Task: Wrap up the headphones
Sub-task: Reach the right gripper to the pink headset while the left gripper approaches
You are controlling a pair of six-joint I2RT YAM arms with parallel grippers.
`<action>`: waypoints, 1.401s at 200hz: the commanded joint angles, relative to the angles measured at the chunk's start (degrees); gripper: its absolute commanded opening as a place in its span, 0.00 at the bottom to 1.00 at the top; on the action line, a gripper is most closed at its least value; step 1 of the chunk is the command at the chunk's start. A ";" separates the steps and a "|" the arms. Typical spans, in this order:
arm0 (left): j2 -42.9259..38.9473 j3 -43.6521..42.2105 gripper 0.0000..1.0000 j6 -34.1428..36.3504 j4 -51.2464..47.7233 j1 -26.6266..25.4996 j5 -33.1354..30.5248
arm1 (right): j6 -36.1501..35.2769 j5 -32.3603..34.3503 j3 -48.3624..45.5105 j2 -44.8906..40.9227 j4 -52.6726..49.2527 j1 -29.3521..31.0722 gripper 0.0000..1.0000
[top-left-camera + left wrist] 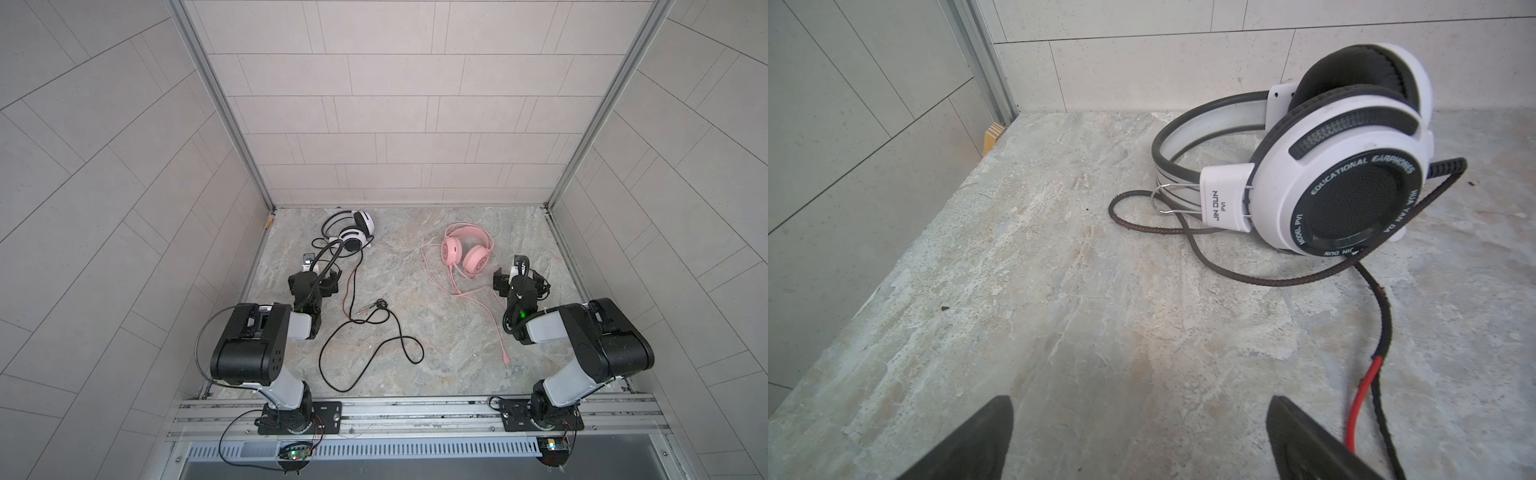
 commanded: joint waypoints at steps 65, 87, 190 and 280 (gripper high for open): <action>-16.32 2.11 1.00 1.23 -13.05 -1.89 -1.46 | 4.80 1.62 -1.28 -23.55 -19.01 3.87 0.99; -17.83 4.16 1.00 -15.17 -17.42 -1.30 -13.61 | 14.75 -1.50 2.95 -30.06 -33.58 3.37 1.00; -16.02 15.47 1.00 -32.33 -23.46 -6.34 19.79 | 24.37 -19.38 39.48 -8.61 -76.10 0.11 0.81; 8.40 65.32 1.00 -28.63 -63.14 -17.09 28.49 | 33.35 -27.53 65.67 14.55 -95.39 -0.13 0.82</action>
